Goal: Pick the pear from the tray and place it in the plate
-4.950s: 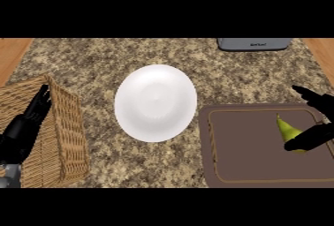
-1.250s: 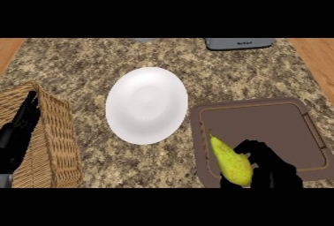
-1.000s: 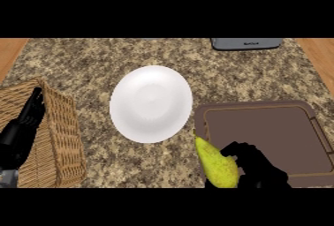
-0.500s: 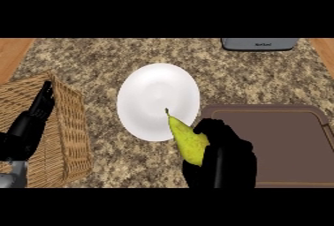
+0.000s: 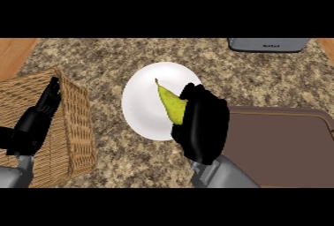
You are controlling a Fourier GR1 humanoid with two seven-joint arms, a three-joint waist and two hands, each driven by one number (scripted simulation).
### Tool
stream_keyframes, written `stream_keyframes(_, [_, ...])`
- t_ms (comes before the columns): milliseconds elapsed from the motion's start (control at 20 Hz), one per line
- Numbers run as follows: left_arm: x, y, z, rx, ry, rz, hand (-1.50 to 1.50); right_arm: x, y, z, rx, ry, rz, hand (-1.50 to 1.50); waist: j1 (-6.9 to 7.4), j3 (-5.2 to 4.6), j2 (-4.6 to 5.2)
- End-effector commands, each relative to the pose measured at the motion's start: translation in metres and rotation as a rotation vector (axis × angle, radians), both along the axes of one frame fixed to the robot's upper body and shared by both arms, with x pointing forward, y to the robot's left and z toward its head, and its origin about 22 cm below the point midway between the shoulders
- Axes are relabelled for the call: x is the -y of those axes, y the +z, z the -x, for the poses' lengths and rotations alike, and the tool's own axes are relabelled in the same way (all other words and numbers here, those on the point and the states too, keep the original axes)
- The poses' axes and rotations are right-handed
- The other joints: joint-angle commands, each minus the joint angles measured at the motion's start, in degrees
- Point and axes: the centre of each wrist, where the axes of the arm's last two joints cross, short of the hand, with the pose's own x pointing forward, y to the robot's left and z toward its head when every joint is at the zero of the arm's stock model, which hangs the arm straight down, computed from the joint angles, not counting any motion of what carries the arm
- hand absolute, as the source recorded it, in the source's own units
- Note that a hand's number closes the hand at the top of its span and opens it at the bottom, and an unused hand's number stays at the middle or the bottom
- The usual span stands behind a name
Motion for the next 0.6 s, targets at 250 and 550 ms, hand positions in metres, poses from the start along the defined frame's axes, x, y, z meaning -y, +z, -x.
stream_keyframes(250, [0.022, -0.031, 0.006, -0.083, -0.017, 0.073, 0.0, 0.006, -0.007, -0.048, 0.047, -0.208, -0.301, -1.5, 0.77, -1.47, 1.03])
stream_keyframes(550, [0.025, -0.029, 0.004, -0.092, -0.031, 0.082, 0.0, 0.009, -0.007, -0.076, -0.035, -0.284, -0.363, -1.5, 1.79, -1.5, 0.98])
